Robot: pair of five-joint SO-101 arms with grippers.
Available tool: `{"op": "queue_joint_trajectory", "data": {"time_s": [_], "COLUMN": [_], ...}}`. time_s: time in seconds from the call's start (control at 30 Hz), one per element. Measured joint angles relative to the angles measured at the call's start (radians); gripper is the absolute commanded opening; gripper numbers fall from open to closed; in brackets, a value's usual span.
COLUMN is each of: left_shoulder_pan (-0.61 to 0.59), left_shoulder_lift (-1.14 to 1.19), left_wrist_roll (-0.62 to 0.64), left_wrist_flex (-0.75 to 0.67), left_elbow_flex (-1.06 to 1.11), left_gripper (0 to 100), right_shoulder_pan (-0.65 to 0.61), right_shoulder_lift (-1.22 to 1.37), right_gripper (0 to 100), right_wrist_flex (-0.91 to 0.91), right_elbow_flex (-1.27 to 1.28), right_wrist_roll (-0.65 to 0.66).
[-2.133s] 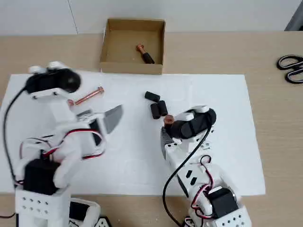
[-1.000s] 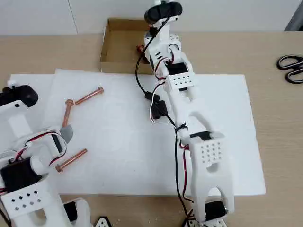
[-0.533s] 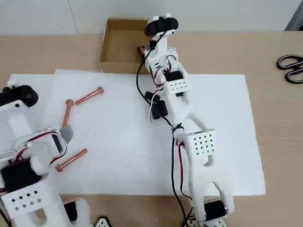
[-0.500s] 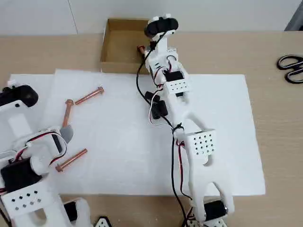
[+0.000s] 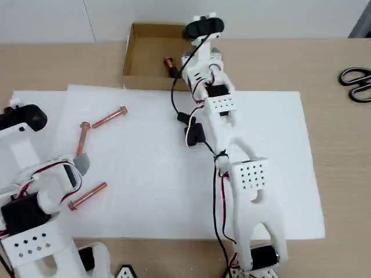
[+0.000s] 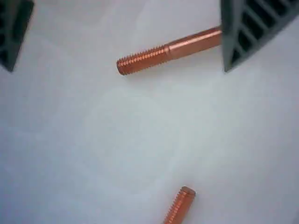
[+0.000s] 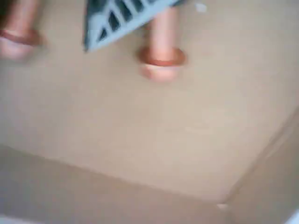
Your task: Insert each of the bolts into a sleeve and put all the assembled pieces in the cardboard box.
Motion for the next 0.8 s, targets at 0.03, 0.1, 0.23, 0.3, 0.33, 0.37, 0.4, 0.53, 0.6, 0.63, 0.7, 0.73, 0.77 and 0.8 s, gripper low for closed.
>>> {"op": "queue_joint_trajectory", "data": {"time_s": [0.03,0.1,0.23,0.3,0.33,0.37,0.4,0.53,0.6,0.63,0.7,0.73,0.77,0.8], "left_shoulder_pan": [0.0,0.0,0.0,0.0,0.0,0.0,0.0,0.0,0.0,0.0,0.0,0.0,0.0,0.0], "left_shoulder_lift": [0.0,0.0,0.0,0.0,0.0,0.0,0.0,0.0,0.0,0.0,0.0,0.0,0.0,0.0], "left_wrist_roll": [0.0,0.0,0.0,0.0,0.0,0.0,-0.002,-0.002,-0.002,-0.002,-0.002,-0.002,-0.002,-0.002], "left_wrist_flex": [0.0,0.0,0.0,0.0,0.0,0.0,0.0,0.0,0.0,0.0,0.0,0.0,0.0,0.0], "left_elbow_flex": [0.0,0.0,0.0,0.0,0.0,0.0,0.0,0.0,0.0,0.0,0.0,0.0,0.0,0.0], "left_gripper": [27,27,27,27,27,27,27,27,27,27,27,27,27,27], "right_shoulder_pan": [0.011,0.032,0.049,0.044,0.043,0.043,0.043,0.043,0.043,0.043,0.043,0.04,0.035,0.026], "right_shoulder_lift": [-0.023,-0.097,-0.265,-0.334,-0.367,-0.394,-0.419,-0.497,-0.534,-0.552,-0.588,-0.606,-0.626,-0.644], "right_gripper": [26.6,26.6,26.6,26.6,26.6,26.6,26.6,26.7,26.7,26.7,26.7,26.6,26.6,26.6], "right_wrist_flex": [0.028,0.109,0.341,0.465,0.531,0.591,0.647,0.801,0.858,0.887,0.954,0.994,1.036,1.083], "right_elbow_flex": [0.0,0.0,0.0,0.0,0.0,0.0,0.0,0.0,0.0,0.0,-0.002,-0.002,-0.002,-0.002], "right_wrist_roll": [0.0,0.0,0.0,0.0,0.0,0.0,0.0,0.0,0.0,0.0,0.0,0.0,0.0,0.0]}}
